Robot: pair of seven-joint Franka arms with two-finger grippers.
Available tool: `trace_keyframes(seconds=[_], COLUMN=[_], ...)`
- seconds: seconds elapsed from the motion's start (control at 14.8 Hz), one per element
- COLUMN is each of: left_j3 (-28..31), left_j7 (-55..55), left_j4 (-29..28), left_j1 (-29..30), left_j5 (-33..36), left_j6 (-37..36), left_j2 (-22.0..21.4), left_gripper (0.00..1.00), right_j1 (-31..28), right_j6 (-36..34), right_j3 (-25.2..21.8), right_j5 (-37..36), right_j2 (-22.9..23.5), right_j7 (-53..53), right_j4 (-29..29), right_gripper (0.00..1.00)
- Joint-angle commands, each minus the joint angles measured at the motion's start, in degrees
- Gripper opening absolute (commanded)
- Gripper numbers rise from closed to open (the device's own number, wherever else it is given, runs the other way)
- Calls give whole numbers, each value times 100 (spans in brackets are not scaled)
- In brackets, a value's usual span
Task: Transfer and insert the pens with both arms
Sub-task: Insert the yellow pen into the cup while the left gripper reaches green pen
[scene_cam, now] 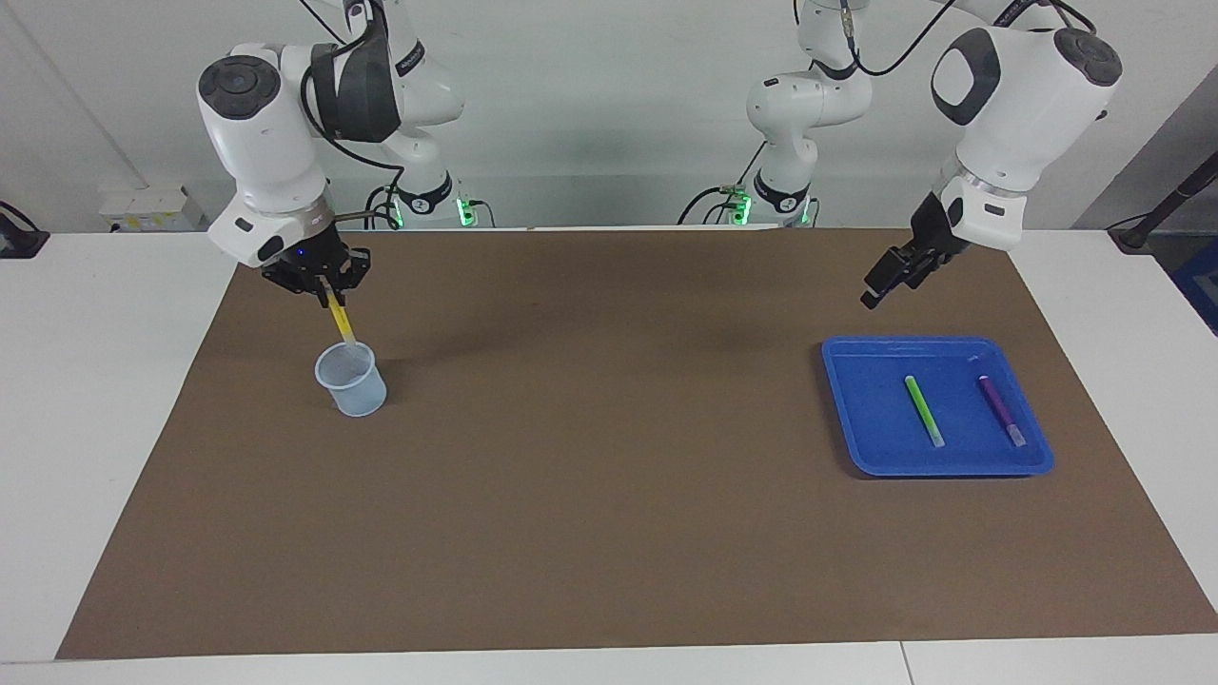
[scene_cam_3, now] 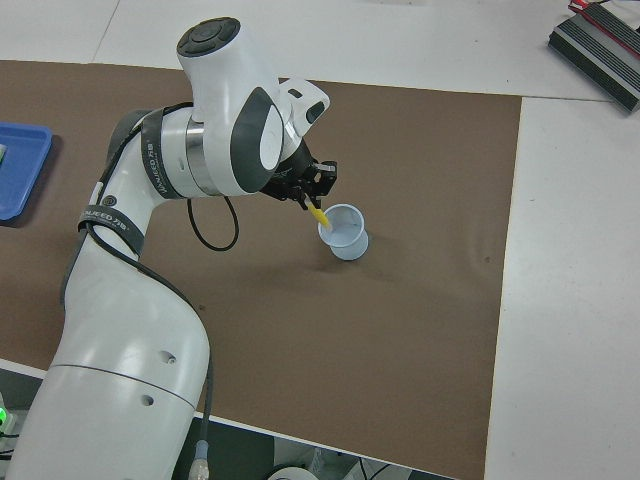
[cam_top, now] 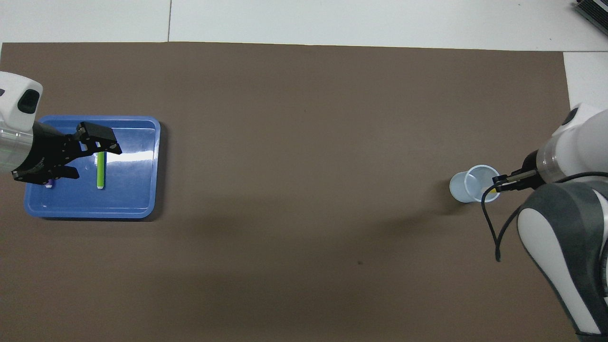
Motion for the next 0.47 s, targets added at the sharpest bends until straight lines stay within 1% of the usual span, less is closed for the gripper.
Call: trace_keyframes(seconds=[0.0, 0.14, 0.27, 0.41], left_j3=[-44, -44, -44, -44], left_j7=[948, 1451, 1654, 2066], left_j4=[3, -41, -59, -155], left_j1=[216, 331, 419, 428], left_j5=[466, 493, 511, 808], left_j6=[135, 468, 811, 1268], left_j2=[331, 586, 840, 1096], left_gripper=[100, 100, 100, 100], right_j1=[-112, -130, -130, -173], right_j6=[317, 352, 431, 615], right_j3=[57, 57, 57, 57], right_j5=[-116, -125, -151, -152], right_j2=[-222, -213, -204, -187], right_j7=[-129, -137, -138, -146], right_j4=[-376, -385, -437, -551], right_gripper=[0, 0, 0, 0])
